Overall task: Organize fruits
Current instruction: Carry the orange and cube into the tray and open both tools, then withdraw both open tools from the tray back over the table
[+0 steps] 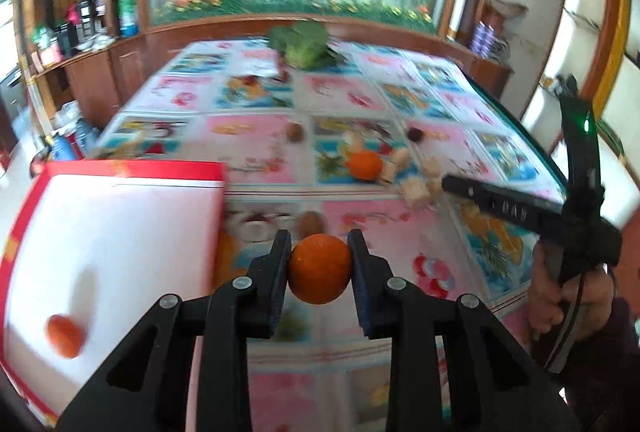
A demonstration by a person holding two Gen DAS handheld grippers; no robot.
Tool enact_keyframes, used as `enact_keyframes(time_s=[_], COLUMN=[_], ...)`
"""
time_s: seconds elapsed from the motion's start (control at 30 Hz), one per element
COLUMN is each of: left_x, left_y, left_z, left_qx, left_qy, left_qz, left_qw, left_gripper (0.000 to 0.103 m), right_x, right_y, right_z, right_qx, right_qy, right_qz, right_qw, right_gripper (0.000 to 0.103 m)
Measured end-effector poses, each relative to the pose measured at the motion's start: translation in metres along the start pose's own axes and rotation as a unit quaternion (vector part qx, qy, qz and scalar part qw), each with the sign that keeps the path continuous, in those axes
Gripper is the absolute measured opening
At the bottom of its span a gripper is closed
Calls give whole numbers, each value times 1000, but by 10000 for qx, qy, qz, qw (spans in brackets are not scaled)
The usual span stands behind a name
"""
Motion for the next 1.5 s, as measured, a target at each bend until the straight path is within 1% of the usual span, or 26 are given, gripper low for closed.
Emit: enact_keyframes(time_s=[0.03,0.07,0.1,0.13,0.17,0.23,0.27,0.33,0.43,0.53,0.67,0.7,0.87,0.97,1.03,1.13,1.17,1.23,1.27,1.37,1.43,1.5], left_x=[-6,-13,-17,-21,-26,-33,-37,-43,-48,-50,-49,-49,-52,-50,-47,-44,-43,-44,-48,-59,-63,-63], left_y=[0,3,5,8,11,16,19,22,28,33,40,43,55,60,64,71,72,73,72,63,57,51], left_z=[10,26,38,49,67,90,106,126,158,180,204,209,227,234,236,240,241,242,241,235,226,214], left_qx=[-65,-156,-234,-313,-421,-546,-669,-802,-1023,-1222,-1440,-1479,-1646,-1701,-1707,-1783,-1811,-1845,-1853,-1720,-1634,-1492], left_qy=[-79,-206,-307,-409,-569,-785,-908,-1042,-1327,-1405,-1512,-1529,-1613,-1674,-1717,-1731,-1735,-1769,-1797,-1927,-1858,-1778], left_qz=[-35,-68,-79,-88,-110,-132,-154,-185,-232,-281,-265,-257,-218,-150,-84,50,74,92,21,-174,-269,-306], left_qw=[9999,9996,9992,9986,9974,9953,9935,9911,9856,9821,9776,9768,9728,9710,9702,9686,9680,9667,9661,9659,9685,9722], left_gripper=[31,31,31,31,31,31,31,31,31,31,31,31,31,31,31,32,35,58,61,65,72,72], right_x=[2,6,9,13,15,20,24,33,49,65,92,91,94,97,94,88,85,83,78,70,64,57], right_y=[1,4,4,6,8,10,11,12,16,21,36,39,52,58,58,58,56,52,48,39,34,28], right_z=[12,33,45,69,86,118,134,165,194,206,221,224,239,242,243,243,242,242,238,227,215,199], right_qx=[-18,-108,-180,-341,-465,-693,-835,-1126,-1347,-1412,-1452,-1477,-1598,-1651,-1672,-1624,-1588,-1553,-1513,-1417,-1349,-1218], right_qy=[-142,-347,-431,-588,-725,-931,-1009,-1084,-1144,-1131,-1098,-1109,-1134,-1079,-1063,-1164,-1229,-1291,-1327,-1313,-1255,-1206], right_qz=[28,65,79,109,135,187,234,285,419,607,1009,1058,1178,1282,1242,1279,1210,1078,982,789,703,602], right_qw=[9999,9993,9989,9976,9962,9931,9911,9873,9834,9816,9781,9771,9735,9719,9723,9714,9721,9734,9746,9780,9804,9834], right_gripper=[25,25,25,25,25,25,25,25,25,25,25,25,25,26,27,38,39,39,39,39,39,39])
Point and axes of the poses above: each gripper's, at about its wrist camera, not at the fingertips, and x roughly the way its jaws point, z to its left, y to its underside, the point moved 10 cm from there along x, roughly the way its jaws point
